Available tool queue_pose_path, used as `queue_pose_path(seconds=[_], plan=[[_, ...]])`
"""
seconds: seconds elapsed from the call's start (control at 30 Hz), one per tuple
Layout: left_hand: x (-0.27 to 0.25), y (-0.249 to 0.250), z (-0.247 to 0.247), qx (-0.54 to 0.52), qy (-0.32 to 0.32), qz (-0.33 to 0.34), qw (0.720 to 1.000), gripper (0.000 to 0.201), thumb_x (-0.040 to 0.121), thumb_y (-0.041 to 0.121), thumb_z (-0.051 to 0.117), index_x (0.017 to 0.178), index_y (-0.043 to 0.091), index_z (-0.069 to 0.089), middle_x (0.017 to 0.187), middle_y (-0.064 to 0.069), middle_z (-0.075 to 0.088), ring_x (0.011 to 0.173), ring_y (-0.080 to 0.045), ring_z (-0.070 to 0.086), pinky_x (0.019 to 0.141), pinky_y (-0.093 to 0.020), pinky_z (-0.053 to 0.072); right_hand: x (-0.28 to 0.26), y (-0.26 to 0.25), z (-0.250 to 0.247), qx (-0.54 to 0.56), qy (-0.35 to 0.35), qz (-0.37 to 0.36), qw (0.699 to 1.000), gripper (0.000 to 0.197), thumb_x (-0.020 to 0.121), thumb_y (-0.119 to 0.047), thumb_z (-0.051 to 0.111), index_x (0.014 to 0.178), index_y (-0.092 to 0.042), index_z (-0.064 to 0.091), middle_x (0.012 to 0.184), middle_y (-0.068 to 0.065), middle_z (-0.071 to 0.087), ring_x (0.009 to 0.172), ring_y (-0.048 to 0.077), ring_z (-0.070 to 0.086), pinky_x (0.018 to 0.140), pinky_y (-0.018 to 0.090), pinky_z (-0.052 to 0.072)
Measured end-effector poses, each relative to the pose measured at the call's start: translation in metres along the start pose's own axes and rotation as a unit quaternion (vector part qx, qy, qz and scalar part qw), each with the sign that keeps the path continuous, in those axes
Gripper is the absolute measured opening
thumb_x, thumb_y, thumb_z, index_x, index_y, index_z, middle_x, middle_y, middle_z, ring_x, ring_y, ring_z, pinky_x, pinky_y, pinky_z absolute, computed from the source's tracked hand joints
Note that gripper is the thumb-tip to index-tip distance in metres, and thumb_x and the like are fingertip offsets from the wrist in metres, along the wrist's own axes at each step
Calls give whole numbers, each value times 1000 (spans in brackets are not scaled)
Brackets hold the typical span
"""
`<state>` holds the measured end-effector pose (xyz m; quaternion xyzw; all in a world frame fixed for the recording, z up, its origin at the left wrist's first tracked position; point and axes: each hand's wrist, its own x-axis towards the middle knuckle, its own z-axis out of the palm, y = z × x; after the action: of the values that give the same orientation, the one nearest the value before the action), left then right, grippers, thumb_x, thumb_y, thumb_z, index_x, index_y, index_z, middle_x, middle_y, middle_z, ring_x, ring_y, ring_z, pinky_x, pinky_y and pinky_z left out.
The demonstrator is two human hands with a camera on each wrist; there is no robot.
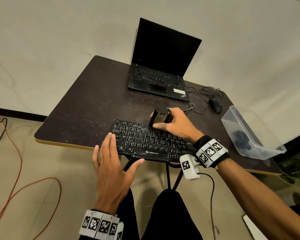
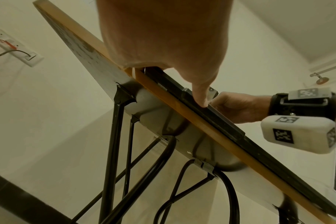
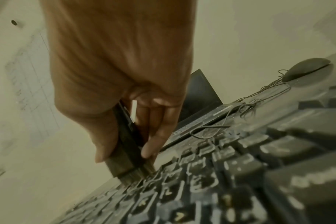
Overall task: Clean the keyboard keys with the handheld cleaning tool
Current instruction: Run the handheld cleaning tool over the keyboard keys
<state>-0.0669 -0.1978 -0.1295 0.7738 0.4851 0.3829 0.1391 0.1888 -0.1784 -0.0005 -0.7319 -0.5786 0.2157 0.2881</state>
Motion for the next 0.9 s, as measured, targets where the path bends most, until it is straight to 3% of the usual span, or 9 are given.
queue_pose_path(seconds=[0.07,0.17,0.37,0.47,0.57,0.63,0.9], plan=[[1,0,0,-1,-2,-1,1000,111,85,79,57,161,1,32,167,-9,34,156,-23,34,130,-54,19,-4,-1,1,-2,-17,-21,1000,30,84,-23,88,113,-28,79,106,-7,82,102,13,77,99,47,60],[0,1,0,0,-8,-6,1000,111,84,77,60,161,2,32,168,-9,33,157,-23,32,130,-54,18,-4,3,-3,-32,14,-24,999,32,83,-32,87,113,-29,77,106,-9,81,104,14,76,100,51,59],[0,1,-1,9,-8,-9,1000,112,84,78,59,161,2,32,168,-9,33,157,-22,32,130,-53,19,-23,4,-4,-70,26,-3,997,32,84,-28,89,113,-32,79,103,-12,81,103,13,74,101,47,58],[1,2,-1,5,-5,-9,1000,112,84,78,59,162,2,31,168,-7,33,157,-20,31,131,-51,17,-27,-2,7,-50,49,-1,998,35,83,-27,90,117,-31,79,108,-12,81,106,12,73,103,46,57],[1,1,0,7,-6,-9,1000,111,85,78,59,161,2,32,167,-9,34,156,-22,33,131,-51,17,-21,-22,26,-8,25,-40,999,35,85,-23,88,116,-33,80,111,-14,81,108,5,73,105,39,57],[0,1,0,10,-9,-8,1000,111,85,78,59,161,1,32,167,-10,34,156,-23,33,131,-51,17,-15,-30,32,2,9,-56,998,32,85,-23,88,114,-35,79,109,-15,81,107,4,74,104,39,58],[0,2,0,4,-8,-12,1000,112,85,79,57,162,3,30,168,-8,32,157,-20,31,131,-50,16,-31,-1,-5,-14,28,7,999,34,84,-18,89,112,-34,80,107,-16,80,107,0,72,107,41,55]])
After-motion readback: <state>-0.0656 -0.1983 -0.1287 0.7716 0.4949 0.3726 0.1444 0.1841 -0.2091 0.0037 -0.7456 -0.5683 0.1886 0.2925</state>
